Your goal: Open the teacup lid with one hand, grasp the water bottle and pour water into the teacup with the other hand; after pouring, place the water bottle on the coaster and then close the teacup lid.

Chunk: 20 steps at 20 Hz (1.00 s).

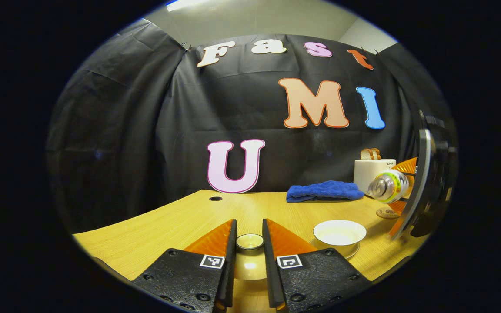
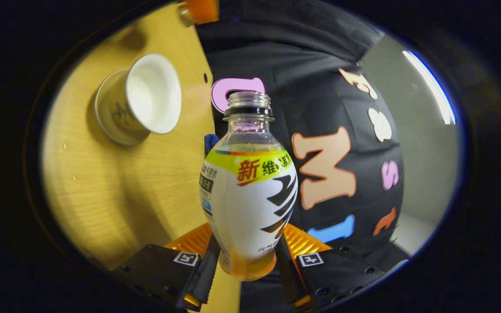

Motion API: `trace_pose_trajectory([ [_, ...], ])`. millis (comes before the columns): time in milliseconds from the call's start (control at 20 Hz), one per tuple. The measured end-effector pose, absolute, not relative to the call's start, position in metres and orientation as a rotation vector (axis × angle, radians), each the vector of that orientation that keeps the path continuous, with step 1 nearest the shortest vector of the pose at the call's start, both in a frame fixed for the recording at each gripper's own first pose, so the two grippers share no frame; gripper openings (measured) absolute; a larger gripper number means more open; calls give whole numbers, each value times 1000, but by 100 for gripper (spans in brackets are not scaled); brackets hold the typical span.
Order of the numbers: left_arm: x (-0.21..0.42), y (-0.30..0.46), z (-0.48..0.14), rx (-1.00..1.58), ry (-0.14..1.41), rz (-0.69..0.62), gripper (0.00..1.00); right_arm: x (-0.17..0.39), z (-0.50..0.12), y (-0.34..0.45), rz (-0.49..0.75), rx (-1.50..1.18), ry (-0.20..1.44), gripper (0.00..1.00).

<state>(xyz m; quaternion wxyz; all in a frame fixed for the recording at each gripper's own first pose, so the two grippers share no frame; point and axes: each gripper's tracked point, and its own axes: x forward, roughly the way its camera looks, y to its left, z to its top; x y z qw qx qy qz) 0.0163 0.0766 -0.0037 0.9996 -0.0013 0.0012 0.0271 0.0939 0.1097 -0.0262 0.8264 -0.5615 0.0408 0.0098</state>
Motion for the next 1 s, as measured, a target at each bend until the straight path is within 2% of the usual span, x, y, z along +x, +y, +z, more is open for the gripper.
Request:
trace_pose_trajectory([
  [250, 16, 76, -4, -3, 3, 54, 29, 94, -18, 98, 118, -617, 199, 65],
  [450, 17, 77, -4, -3, 2, 54, 29, 99, -5, 78, 138, -304, 237, 66],
  [700, 18, 77, -4, -3, 2, 54, 29, 107, -10, 63, 122, -77, 231, 69],
  [1000, 17, 76, -4, -3, 2, 54, 29, 113, -16, 59, 69, 3, 233, 68],
])
